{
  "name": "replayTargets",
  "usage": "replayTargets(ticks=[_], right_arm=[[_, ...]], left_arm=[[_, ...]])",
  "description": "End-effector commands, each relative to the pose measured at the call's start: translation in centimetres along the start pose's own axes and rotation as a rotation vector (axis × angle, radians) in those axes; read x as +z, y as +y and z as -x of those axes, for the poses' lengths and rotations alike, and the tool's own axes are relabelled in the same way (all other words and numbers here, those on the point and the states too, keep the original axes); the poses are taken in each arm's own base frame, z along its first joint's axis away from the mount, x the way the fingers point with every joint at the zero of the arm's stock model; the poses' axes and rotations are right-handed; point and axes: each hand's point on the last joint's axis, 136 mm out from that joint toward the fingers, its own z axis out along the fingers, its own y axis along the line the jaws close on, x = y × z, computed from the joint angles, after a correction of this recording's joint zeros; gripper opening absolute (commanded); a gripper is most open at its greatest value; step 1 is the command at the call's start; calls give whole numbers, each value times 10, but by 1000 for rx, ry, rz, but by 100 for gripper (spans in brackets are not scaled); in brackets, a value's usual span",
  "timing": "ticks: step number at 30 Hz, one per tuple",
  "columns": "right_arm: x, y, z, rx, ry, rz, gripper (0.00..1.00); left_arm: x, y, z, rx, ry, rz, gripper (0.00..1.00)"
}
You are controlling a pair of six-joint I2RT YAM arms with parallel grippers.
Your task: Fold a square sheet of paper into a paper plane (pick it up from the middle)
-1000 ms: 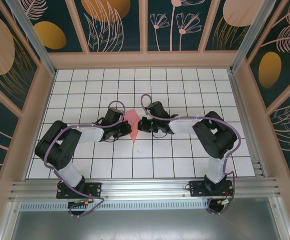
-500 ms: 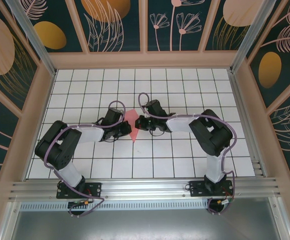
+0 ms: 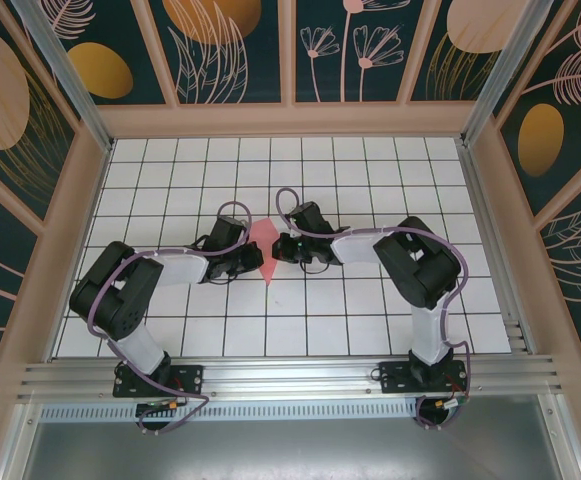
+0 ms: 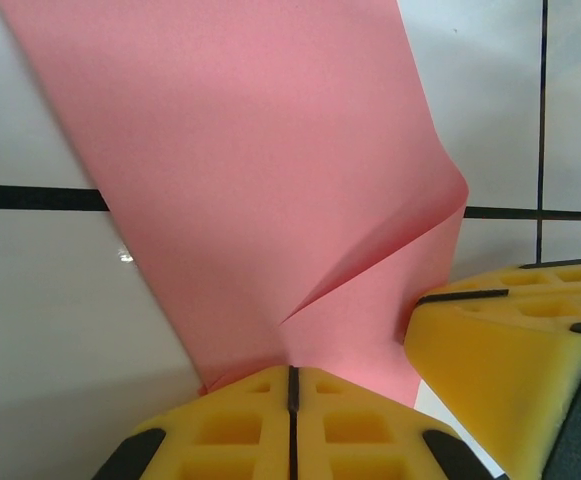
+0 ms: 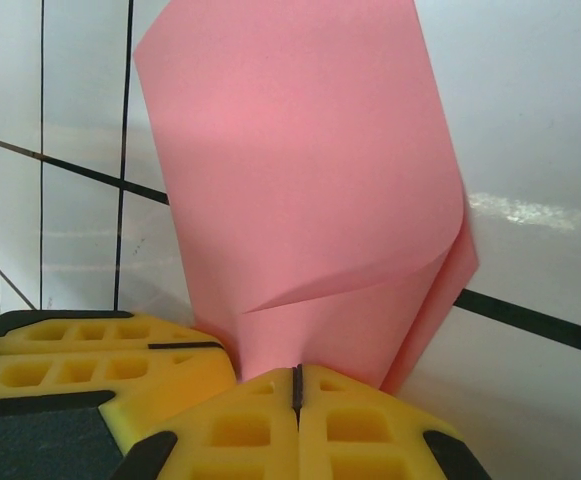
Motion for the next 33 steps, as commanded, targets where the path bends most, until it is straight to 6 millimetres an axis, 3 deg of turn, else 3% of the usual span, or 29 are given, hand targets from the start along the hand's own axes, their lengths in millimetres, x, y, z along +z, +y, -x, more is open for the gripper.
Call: replayTargets(ticks=[1,9,13,20,26,33], right_arm=[[5,-13,-2,23,3,-33,1],[7,-15,-4,46,3,-38,1],[8,-17,-6,64,8,-52,1],[9,-12,-15,107,17,-80,0],[11,2,-21,123,26,-56,0],[10,3,-19,127,21,-56,0]], left_arm=[[-6,5,-3,18,16,45,9],[-13,-9,4,33,3,4,10],[-23,-25,7,37,-10,-69,12],[-42,-49,-5,16,-16,-201,15],[-34,-41,-29,-13,42,-206,14],[-24,-24,-43,-33,84,-167,12]])
